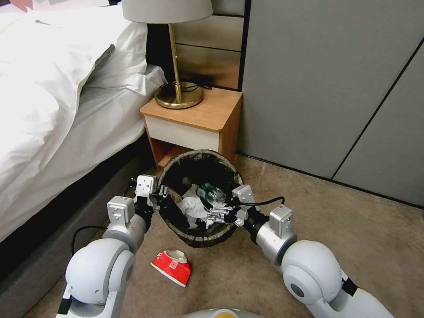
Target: Pick up the trash bin, then pick up the garbage from the floor and place it into the trash bin.
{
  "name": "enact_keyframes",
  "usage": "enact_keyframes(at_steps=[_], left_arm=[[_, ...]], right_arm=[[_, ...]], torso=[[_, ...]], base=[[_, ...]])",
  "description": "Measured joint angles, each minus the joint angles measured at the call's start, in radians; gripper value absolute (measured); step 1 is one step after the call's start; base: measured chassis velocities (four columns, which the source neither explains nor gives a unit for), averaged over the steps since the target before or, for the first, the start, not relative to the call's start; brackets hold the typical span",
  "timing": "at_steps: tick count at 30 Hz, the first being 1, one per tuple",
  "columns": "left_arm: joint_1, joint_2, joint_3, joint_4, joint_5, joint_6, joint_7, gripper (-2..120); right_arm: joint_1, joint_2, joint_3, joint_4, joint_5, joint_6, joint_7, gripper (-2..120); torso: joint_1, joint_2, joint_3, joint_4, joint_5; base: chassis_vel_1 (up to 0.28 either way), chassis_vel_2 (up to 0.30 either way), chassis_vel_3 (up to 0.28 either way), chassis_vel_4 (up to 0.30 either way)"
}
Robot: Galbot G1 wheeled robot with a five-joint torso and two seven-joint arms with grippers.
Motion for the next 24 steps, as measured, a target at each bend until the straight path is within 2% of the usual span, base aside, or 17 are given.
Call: enact_keyframes(at_steps=[7,10,11,12,15,16,18,20,22,23,24], left_arm=[[0.001,0.001,-0.002,-0.001,0.000,0.000,0.000,2],[0.002,0.003,-0.006,-0.001,0.000,-0.001,0.000,2],[0.003,0.005,-0.011,-0.001,0.000,-0.001,0.001,2],[0.003,0.005,-0.011,-0.001,0.000,-0.001,0.001,2],[0.004,0.011,-0.021,-0.001,-0.004,-0.003,0.001,2],[0.004,0.011,-0.021,-0.001,-0.004,-0.003,0.001,2],[0.005,0.014,-0.026,-0.001,-0.007,-0.005,0.002,2],[0.006,0.014,-0.028,-0.001,-0.008,-0.006,0.002,2],[0.013,0.013,-0.043,-0.004,-0.014,-0.007,0.002,2],[0.013,0.013,-0.043,-0.004,-0.014,-0.007,0.002,2],[0.013,0.014,-0.047,-0.005,-0.018,-0.008,0.001,2]], right_arm=[[-0.014,0.004,0.053,0.041,0.006,0.011,-0.010,100],[-0.046,0.005,0.103,0.071,-0.001,0.057,-0.009,100],[-0.083,0.011,0.151,0.089,-0.029,0.112,0.000,100],[-0.083,0.011,0.151,0.089,-0.029,0.112,0.000,100],[-0.167,0.064,0.276,0.113,-0.093,0.204,0.017,100],[-0.167,0.064,0.276,0.113,-0.093,0.204,0.017,100],[-0.231,0.105,0.371,0.123,-0.142,0.259,0.002,100],[-0.246,0.114,0.392,0.123,-0.150,0.272,-0.005,100],[-0.313,0.157,0.491,0.123,-0.195,0.331,-0.057,100],[-0.313,0.157,0.491,0.123,-0.195,0.331,-0.057,100],[-0.356,0.180,0.532,0.116,-0.218,0.369,-0.073,100]], torso=[[0.000,0.000,0.000,0.0000,0.0000],[0.000,0.000,0.000,0.0000,0.0000],[0.000,0.000,0.000,0.0001,0.0001],[0.000,0.000,0.000,0.0001,0.0001],[0.000,0.000,0.000,-0.0003,0.0001],[0.000,0.000,0.000,-0.0003,0.0001],[0.000,0.000,0.000,-0.0004,0.0000],[0.000,0.000,0.000,-0.0003,0.0001],[0.000,0.000,0.000,0.0003,0.0000],[0.000,0.000,0.000,0.0003,0.0000],[0.000,0.000,0.000,0.0000,0.0000]], base=[[0.000,0.000,0.000,0.000],[0.000,0.000,0.000,0.000],[0.000,0.000,0.000,0.000],[0.000,0.000,0.000,0.000],[0.000,0.000,0.000,0.000],[0.000,0.000,0.000,0.000],[0.000,0.000,0.000,0.000],[0.000,0.000,0.000,0.000],[0.000,0.000,0.000,0.000],[0.000,0.000,0.000,0.000],[0.000,0.000,0.000,0.000]])
